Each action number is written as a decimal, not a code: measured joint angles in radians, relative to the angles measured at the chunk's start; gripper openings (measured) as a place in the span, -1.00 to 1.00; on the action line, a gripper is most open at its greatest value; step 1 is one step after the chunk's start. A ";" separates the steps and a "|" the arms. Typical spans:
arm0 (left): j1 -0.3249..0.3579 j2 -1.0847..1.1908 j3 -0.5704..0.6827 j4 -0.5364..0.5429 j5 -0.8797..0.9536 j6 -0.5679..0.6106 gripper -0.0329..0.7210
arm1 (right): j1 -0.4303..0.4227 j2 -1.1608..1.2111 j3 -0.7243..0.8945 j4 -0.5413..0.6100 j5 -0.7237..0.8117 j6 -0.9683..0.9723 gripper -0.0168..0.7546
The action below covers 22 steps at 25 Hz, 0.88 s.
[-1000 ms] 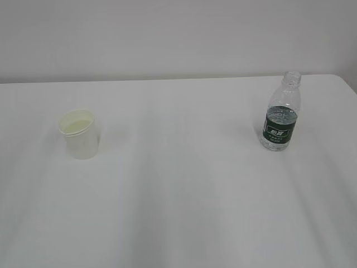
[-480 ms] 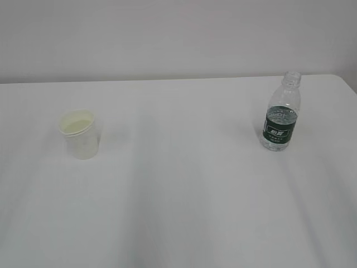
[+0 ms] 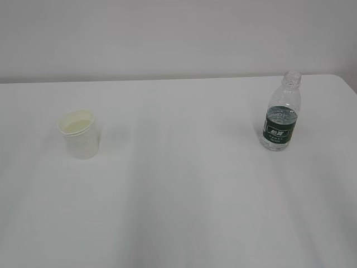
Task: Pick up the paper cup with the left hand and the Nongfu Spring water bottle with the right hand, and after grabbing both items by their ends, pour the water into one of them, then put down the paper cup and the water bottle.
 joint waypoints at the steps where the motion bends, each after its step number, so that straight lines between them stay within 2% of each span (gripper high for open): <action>1: 0.000 -0.001 0.000 -0.002 0.004 0.000 0.32 | 0.000 0.000 0.000 0.000 -0.005 0.000 0.57; 16: 0.000 -0.125 0.000 0.020 0.141 0.000 0.31 | 0.000 0.000 0.000 -0.003 -0.021 0.008 0.57; 22: 0.000 -0.130 -0.047 0.028 0.226 0.000 0.31 | 0.000 0.000 0.000 -0.003 -0.021 0.008 0.57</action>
